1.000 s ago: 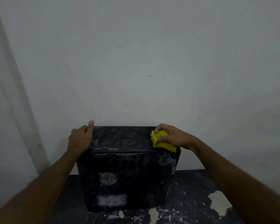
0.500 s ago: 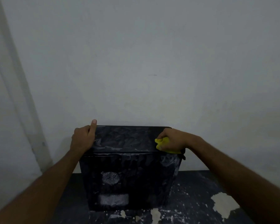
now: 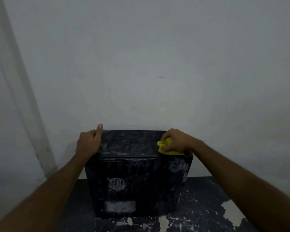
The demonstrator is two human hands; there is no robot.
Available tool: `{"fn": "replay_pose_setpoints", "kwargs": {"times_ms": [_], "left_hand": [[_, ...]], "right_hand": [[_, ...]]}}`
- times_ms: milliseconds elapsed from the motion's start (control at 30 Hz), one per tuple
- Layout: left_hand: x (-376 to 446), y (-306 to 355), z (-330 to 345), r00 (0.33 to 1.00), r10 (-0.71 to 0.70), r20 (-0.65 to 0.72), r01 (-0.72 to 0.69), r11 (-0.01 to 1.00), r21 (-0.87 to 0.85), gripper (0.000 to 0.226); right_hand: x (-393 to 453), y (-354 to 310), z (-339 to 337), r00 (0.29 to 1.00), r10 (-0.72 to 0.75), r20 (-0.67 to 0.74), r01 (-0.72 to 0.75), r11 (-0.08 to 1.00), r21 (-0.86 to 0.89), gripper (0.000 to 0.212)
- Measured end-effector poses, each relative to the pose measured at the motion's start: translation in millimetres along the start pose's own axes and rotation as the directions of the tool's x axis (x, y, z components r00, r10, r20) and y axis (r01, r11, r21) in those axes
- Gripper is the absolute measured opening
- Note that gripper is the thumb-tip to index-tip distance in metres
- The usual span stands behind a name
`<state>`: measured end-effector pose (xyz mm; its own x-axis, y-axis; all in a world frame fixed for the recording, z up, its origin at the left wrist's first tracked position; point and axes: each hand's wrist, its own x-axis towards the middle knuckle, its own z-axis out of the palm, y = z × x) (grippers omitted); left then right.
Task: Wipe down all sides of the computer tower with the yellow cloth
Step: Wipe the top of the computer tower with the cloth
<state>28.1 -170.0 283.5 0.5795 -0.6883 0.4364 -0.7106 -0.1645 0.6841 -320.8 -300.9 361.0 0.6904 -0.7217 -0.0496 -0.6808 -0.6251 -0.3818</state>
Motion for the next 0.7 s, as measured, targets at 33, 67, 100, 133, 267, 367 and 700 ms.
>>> {"fn": "replay_pose_setpoints", "kwargs": {"times_ms": [33,67,100,133,267,367,700], "left_hand": [[-0.3,0.0,-0.2,1.000,0.001,0.000,-0.001,1.000,-0.005,0.111],[-0.2,0.6,-0.7,1.000,0.003,-0.001,-0.003,1.000,-0.006,0.112],[-0.7,-0.3,-1.0,1.000,-0.001,-0.002,0.001,1.000,-0.006,0.113],[-0.9,-0.6,-0.9,1.000,0.001,-0.003,-0.001,1.000,-0.006,0.113],[0.5,-3.2,2.1,1.000,0.012,-0.017,-0.012,1.000,0.017,0.104],[0.7,-1.5,1.3,1.000,0.012,-0.018,-0.012,1.000,0.014,0.102],[-2.4,4.8,-0.7,1.000,0.000,-0.026,0.000,1.000,-0.017,0.080]], "right_hand": [[2.9,-3.7,3.1,1.000,0.008,-0.030,-0.009,1.000,-0.007,0.037],[3.7,-7.4,6.4,0.999,0.003,-0.037,-0.003,1.000,0.006,0.040],[2.1,-11.0,9.2,1.000,-0.011,-0.028,0.012,1.000,0.024,0.040],[-0.6,-12.0,9.7,1.000,-0.026,-0.006,0.026,0.999,0.048,0.036],[-2.9,0.0,-3.7,0.998,-0.005,0.070,0.002,0.999,0.052,0.025],[7.6,-2.3,0.6,0.998,0.042,-0.054,-0.041,0.999,0.013,0.040],[24.7,-5.6,5.4,0.997,0.040,-0.059,-0.039,0.999,0.018,0.035]]}}
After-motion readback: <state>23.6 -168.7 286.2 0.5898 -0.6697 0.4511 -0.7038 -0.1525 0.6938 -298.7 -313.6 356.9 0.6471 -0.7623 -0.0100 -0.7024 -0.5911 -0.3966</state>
